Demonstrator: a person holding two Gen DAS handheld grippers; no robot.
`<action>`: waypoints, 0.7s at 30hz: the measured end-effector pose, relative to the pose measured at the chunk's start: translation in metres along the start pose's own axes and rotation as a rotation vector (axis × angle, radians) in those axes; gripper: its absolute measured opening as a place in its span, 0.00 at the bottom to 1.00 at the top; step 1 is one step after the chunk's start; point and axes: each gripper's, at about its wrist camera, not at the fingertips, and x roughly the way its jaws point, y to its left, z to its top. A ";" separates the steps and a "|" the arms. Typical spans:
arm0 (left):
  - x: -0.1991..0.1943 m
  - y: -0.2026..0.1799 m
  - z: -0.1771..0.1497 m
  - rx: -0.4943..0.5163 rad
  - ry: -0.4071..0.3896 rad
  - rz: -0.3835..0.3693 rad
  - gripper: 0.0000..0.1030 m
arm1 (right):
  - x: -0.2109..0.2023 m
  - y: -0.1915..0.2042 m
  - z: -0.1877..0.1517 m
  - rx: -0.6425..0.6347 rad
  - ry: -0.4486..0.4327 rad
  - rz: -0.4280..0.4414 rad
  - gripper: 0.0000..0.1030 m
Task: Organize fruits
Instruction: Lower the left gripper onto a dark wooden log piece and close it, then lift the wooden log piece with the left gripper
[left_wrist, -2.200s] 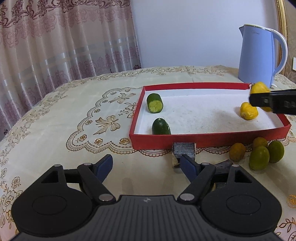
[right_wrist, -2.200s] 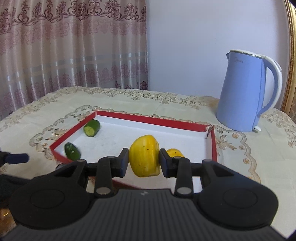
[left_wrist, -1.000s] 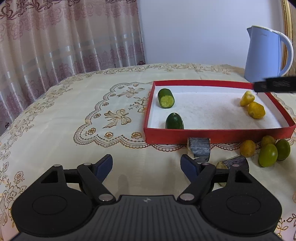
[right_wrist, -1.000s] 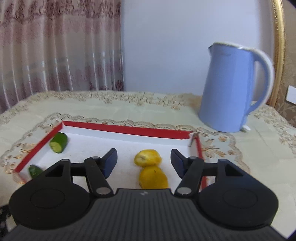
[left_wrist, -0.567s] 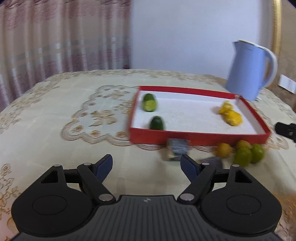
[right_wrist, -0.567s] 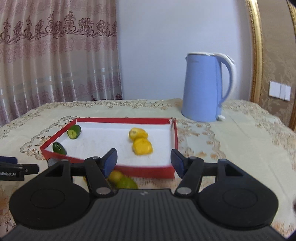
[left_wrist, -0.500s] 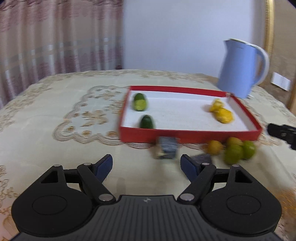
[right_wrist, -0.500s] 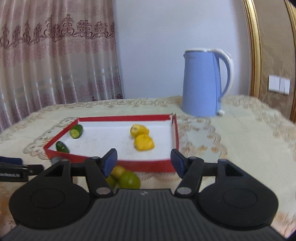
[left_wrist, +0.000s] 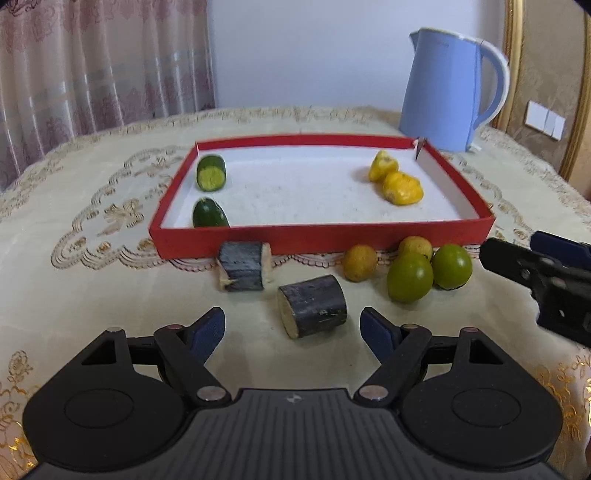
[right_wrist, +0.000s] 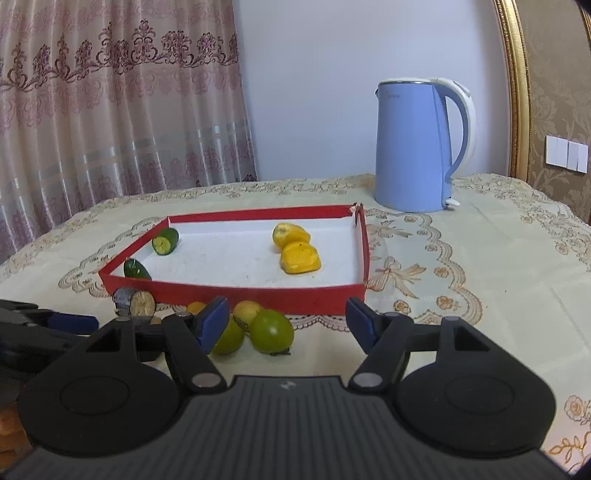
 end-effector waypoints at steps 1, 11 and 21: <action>0.003 -0.001 0.001 -0.004 0.007 0.008 0.78 | 0.000 0.000 -0.001 -0.001 0.001 0.000 0.66; 0.010 0.001 0.007 -0.068 0.040 -0.006 0.34 | -0.004 -0.003 -0.004 -0.003 0.001 -0.006 0.73; 0.001 0.012 0.002 -0.078 0.021 0.003 0.33 | -0.005 0.001 -0.004 -0.016 0.007 0.007 0.73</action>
